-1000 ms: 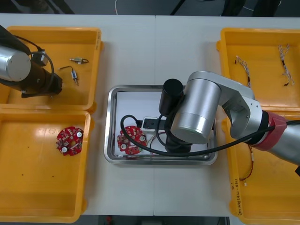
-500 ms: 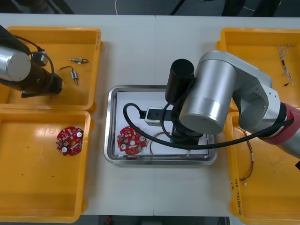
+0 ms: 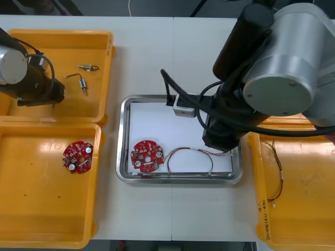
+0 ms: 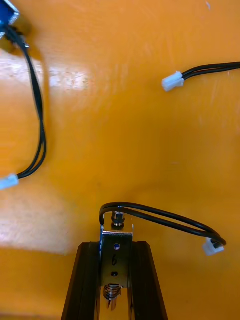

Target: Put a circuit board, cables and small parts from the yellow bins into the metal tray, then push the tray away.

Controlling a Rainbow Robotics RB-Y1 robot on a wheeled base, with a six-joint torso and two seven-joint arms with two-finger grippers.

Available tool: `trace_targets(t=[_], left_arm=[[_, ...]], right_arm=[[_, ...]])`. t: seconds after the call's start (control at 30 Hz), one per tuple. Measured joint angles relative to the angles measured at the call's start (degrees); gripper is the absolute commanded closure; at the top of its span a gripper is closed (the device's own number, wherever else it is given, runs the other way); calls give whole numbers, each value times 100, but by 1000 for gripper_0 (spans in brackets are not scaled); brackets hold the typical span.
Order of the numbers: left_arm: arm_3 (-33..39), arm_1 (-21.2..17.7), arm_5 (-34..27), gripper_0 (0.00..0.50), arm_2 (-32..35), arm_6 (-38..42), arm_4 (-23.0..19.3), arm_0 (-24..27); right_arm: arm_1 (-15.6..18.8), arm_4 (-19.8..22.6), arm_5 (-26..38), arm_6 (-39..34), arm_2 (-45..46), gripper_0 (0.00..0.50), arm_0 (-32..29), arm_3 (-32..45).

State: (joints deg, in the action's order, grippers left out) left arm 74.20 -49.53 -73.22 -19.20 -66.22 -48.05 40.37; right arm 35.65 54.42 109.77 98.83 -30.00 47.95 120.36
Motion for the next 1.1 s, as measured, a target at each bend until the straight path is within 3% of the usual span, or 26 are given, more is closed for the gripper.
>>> trace_targets(t=[0.37,0.63,0.83,1.1], left_arm=[[830,-8,-1271,500,829,0,-9,-2],[1491,-9,-2193,500,970,0,-32,65],[1816,-9,-2462,500,970,0,-361,213],[2341,-7,-2833,500,763,1,-502,552]], right_arm=[[756,610,2,-69,881,0,-1,328],[877,777,4,-106,1710,0,-4,389],[1094,765,4,-128,2103,0,-64,298],[1197,759,4,-128,2874,0,-222,-332]])
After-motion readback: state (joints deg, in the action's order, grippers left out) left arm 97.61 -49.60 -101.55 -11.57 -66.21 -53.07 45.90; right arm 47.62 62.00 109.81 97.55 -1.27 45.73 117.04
